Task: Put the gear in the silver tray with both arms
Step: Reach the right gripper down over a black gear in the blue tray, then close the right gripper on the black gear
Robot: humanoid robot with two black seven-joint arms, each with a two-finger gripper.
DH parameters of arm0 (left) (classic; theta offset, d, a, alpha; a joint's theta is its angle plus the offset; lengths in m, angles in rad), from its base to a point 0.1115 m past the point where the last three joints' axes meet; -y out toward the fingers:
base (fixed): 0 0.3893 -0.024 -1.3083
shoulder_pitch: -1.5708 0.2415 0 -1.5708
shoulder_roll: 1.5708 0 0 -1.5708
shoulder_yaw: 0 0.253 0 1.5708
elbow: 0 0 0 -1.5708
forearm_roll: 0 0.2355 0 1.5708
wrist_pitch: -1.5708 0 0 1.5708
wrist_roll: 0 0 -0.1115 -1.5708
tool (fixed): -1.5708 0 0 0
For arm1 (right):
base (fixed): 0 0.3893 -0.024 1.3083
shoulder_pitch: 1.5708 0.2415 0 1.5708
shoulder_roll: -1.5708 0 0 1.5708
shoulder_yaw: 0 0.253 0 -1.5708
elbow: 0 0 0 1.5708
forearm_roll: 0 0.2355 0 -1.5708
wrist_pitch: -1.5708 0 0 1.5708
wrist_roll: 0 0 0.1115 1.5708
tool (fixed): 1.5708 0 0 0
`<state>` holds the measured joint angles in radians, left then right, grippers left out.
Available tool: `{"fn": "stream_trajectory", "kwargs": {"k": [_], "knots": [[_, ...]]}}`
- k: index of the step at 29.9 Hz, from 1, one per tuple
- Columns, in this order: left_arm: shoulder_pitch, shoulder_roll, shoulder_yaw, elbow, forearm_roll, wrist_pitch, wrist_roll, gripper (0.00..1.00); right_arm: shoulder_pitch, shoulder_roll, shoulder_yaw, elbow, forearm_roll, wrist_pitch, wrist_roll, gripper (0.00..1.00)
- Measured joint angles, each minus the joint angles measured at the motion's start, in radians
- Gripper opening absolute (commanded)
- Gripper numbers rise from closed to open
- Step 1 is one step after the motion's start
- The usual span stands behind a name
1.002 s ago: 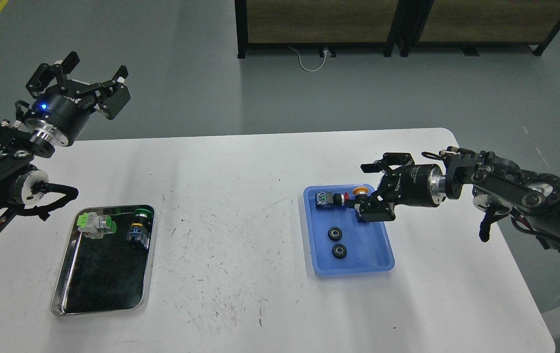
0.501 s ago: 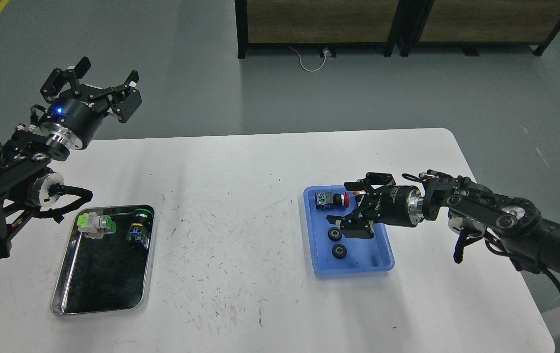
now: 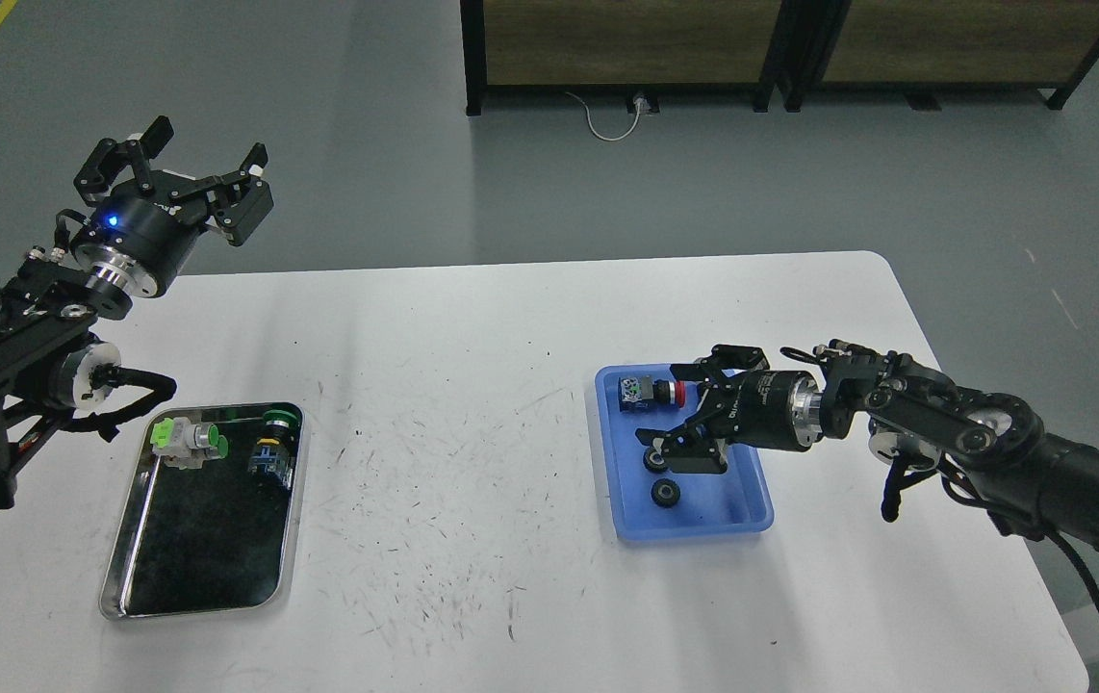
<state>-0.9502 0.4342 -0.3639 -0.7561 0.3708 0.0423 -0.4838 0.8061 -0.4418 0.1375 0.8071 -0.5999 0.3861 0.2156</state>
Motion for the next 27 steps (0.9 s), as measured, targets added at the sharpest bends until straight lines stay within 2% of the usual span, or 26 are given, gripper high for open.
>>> {"fn": "stream_trajectory", "kwargs": {"k": [13,21,27], "knots": [[-0.011,-0.006,0.0,0.003,0.0,0.039,0.008,0.99,-0.016,0.047,-0.06,-0.027,-0.016,-0.024,-0.015,1.0],[-0.007,-0.008,0.0,0.003,0.0,0.042,0.009,0.99,-0.047,0.055,-0.059,-0.035,-0.014,-0.119,-0.064,1.0],[-0.006,-0.008,0.0,0.004,0.0,0.042,0.01,0.99,-0.059,0.071,-0.052,-0.035,-0.014,-0.138,-0.07,0.99]]}}
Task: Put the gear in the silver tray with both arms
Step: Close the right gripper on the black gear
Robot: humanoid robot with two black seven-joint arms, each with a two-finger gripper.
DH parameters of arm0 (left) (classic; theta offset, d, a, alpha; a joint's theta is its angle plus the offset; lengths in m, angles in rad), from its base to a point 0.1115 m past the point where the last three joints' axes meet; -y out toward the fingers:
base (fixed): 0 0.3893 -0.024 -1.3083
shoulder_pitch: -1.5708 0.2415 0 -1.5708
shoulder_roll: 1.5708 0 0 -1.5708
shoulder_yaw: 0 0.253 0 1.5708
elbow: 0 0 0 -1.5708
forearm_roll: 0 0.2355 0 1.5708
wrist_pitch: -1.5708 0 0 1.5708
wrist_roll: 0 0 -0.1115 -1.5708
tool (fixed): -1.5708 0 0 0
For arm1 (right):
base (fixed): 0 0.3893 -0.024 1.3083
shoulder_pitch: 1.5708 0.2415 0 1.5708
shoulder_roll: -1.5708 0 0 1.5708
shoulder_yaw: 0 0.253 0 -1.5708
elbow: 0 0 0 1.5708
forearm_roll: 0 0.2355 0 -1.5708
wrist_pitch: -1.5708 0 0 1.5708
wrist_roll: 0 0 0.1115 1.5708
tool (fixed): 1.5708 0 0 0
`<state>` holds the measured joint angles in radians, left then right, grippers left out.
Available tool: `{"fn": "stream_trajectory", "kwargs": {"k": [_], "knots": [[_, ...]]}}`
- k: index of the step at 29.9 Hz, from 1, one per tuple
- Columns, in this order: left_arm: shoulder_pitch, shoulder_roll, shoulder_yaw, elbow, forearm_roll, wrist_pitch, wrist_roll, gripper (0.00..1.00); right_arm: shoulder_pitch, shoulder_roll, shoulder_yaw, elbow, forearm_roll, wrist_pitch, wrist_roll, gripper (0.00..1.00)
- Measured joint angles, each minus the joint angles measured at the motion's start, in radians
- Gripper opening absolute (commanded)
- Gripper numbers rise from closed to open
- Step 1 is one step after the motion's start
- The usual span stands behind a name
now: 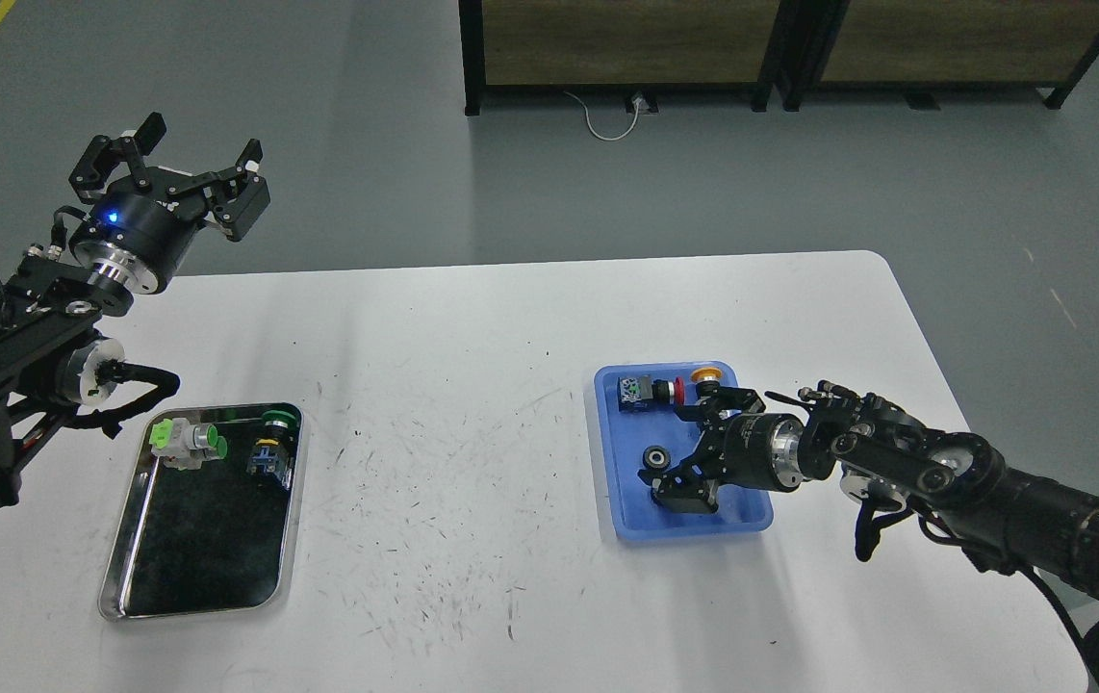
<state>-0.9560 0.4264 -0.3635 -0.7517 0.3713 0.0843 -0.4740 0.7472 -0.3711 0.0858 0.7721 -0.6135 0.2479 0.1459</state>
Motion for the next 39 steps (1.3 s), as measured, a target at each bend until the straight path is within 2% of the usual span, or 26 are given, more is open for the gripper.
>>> {"fn": "stream_trajectory", "kwargs": {"k": [10,28,39], "knots": [[0.003,0.001,0.001,0.0,0.0,0.0,0.0,0.99,-0.004,0.018,0.005,-0.002,0.0,-0.01,0.0,0.98],[0.006,0.005,0.007,-0.001,0.0,0.013,-0.001,0.99,-0.017,0.032,0.011,-0.036,0.0,-0.008,0.005,0.79],[0.008,0.006,0.008,-0.002,-0.001,0.015,-0.002,0.99,-0.016,0.041,0.011,-0.037,-0.006,-0.003,0.006,0.65]]}}
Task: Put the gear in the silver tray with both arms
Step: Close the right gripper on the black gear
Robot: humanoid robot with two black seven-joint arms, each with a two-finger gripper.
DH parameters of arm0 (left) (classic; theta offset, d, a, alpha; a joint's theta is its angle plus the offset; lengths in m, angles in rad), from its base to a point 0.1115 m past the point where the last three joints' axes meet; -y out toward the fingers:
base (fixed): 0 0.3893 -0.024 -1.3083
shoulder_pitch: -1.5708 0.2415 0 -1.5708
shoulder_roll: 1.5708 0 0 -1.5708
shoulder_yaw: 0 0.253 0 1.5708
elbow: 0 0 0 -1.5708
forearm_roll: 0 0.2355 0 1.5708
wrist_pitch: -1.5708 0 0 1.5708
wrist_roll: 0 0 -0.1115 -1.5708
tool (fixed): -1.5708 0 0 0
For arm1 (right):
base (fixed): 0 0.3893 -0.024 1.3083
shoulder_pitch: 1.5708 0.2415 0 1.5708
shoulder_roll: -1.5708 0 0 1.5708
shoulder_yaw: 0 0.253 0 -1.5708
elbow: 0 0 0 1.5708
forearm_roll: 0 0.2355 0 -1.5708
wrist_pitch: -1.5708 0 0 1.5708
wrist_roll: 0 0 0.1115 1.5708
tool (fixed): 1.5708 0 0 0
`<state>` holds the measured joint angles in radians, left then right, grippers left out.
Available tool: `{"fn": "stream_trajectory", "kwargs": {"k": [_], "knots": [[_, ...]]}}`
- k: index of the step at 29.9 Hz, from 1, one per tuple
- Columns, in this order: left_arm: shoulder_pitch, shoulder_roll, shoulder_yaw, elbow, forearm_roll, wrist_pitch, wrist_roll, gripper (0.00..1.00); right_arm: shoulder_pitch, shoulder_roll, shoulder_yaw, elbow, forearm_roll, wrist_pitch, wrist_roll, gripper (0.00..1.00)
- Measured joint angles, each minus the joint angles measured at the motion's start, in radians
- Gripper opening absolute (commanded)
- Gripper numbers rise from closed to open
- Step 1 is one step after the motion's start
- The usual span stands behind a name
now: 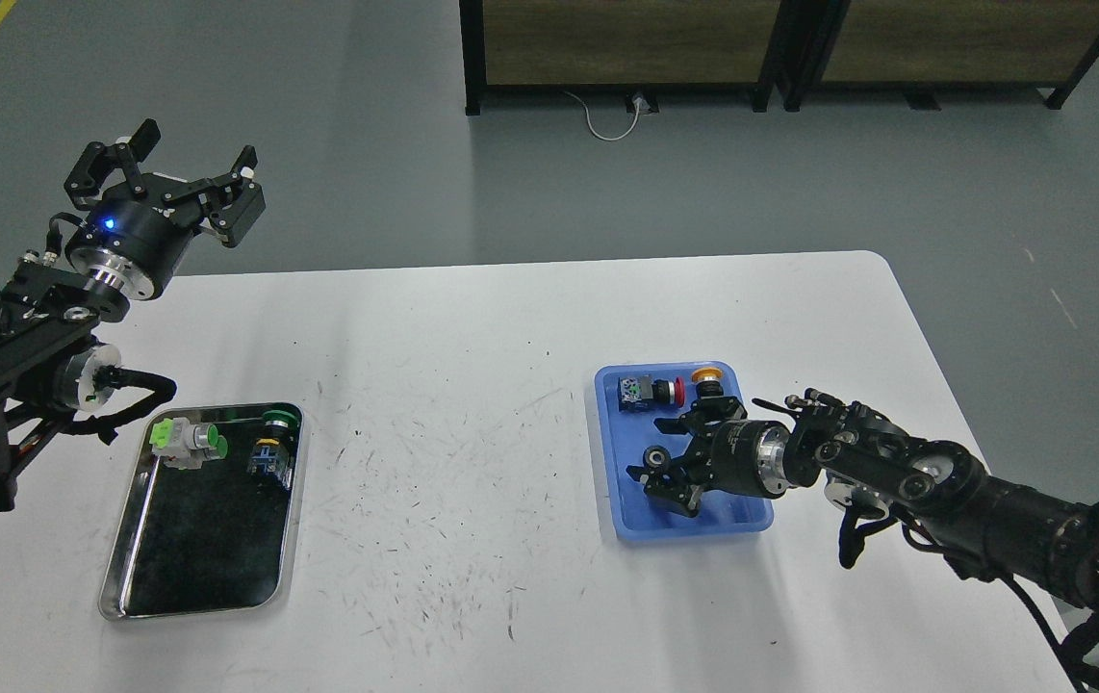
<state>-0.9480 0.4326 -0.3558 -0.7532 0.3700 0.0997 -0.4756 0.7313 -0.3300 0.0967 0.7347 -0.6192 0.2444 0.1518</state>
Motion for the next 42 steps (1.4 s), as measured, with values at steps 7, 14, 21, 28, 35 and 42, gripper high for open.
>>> {"fn": "stream_trajectory", "kwargs": {"k": [7,14,21,28,35,42], "knots": [[0.0,0.001,0.0,0.0,0.001,0.001,0.0,0.99,0.001,0.0,-0.001,0.0,-0.004,0.005,0.0,0.59],[0.0,0.002,0.0,0.0,0.001,0.003,0.0,0.99,0.001,-0.005,-0.002,0.0,-0.021,0.006,-0.004,0.56],[0.0,0.003,0.0,0.0,0.001,0.006,0.0,0.99,-0.001,-0.008,-0.003,0.001,-0.022,0.007,-0.004,0.51],[0.001,0.003,0.0,0.0,0.001,0.008,0.001,0.99,-0.001,-0.008,-0.003,0.002,-0.022,0.01,-0.003,0.42],[0.003,0.003,0.0,0.0,0.001,0.009,0.002,0.99,-0.004,-0.006,-0.002,0.002,-0.022,0.012,-0.002,0.32],[0.003,0.003,0.0,0.001,0.001,0.012,0.004,0.99,-0.004,-0.01,0.002,0.004,-0.022,0.025,-0.002,0.26]]}}
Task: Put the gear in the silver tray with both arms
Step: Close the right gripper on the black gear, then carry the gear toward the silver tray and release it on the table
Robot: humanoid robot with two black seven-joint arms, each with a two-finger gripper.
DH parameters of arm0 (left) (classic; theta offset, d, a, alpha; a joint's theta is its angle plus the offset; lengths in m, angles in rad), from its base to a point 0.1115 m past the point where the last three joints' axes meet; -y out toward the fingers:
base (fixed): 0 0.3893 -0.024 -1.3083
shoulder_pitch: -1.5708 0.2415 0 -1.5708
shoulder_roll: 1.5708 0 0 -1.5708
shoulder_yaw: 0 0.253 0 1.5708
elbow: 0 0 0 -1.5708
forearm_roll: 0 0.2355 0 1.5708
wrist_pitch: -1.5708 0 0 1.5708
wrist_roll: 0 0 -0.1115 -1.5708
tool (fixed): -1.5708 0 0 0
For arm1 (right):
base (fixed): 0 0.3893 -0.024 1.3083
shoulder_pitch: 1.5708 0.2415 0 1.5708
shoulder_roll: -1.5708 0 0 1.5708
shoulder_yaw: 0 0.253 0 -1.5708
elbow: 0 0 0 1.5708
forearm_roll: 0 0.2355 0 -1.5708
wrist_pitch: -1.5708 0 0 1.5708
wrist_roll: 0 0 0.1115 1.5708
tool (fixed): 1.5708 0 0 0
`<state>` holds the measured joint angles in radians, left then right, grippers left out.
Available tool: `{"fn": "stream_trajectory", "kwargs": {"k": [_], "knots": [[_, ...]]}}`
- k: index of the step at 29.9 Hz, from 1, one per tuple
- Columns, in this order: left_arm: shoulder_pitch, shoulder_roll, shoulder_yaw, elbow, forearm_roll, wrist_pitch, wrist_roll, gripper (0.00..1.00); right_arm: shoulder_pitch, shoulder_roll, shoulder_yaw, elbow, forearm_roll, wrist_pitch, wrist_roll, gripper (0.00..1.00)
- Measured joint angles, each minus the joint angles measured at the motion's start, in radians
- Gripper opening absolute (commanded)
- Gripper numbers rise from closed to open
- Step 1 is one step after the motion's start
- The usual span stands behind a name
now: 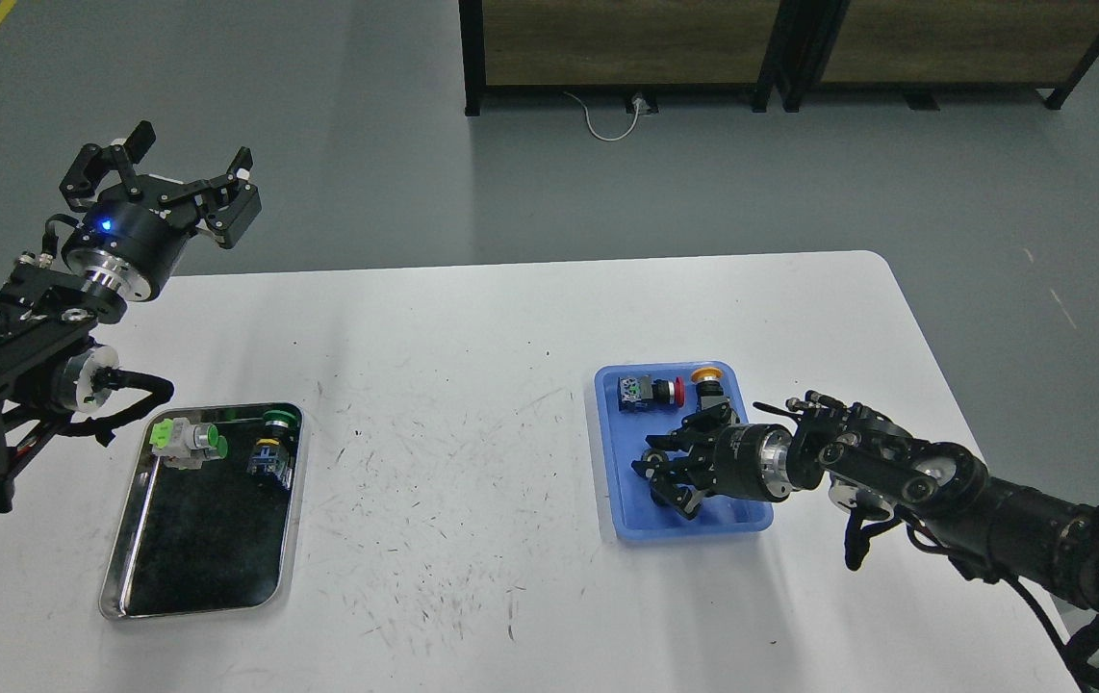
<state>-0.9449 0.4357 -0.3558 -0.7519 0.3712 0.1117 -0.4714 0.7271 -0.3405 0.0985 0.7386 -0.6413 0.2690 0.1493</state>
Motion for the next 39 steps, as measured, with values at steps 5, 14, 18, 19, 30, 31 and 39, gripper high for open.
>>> {"fn": "stream_trajectory", "kwargs": {"k": [5,14,18,19,30,31,39], "knots": [[0.0,-0.003,0.0,-0.001,-0.001,0.01,0.002,0.99,0.0,-0.015,0.034,0.009,0.0,0.005,0.0,0.27],[0.0,-0.008,0.0,0.0,-0.001,0.016,0.005,0.99,0.026,-0.019,0.079,0.055,0.005,0.045,0.001,0.29],[-0.005,-0.01,0.0,0.0,-0.001,0.017,0.006,0.99,0.04,0.038,0.065,0.066,0.005,0.059,-0.003,0.29],[-0.006,-0.011,0.0,-0.001,-0.001,0.018,0.007,0.99,0.046,0.053,0.06,0.068,0.005,0.062,-0.004,0.3],[-0.009,-0.032,0.0,0.0,0.0,0.036,0.012,0.99,0.089,0.22,-0.069,0.06,0.008,0.073,-0.005,0.31],[-0.008,-0.038,0.0,0.0,0.0,0.039,0.013,0.99,0.089,0.235,-0.078,0.058,0.007,0.073,-0.005,0.31],[-0.005,-0.061,0.001,-0.001,0.0,0.046,0.014,0.99,0.106,0.321,-0.113,0.007,0.003,0.073,-0.003,0.32]]}}
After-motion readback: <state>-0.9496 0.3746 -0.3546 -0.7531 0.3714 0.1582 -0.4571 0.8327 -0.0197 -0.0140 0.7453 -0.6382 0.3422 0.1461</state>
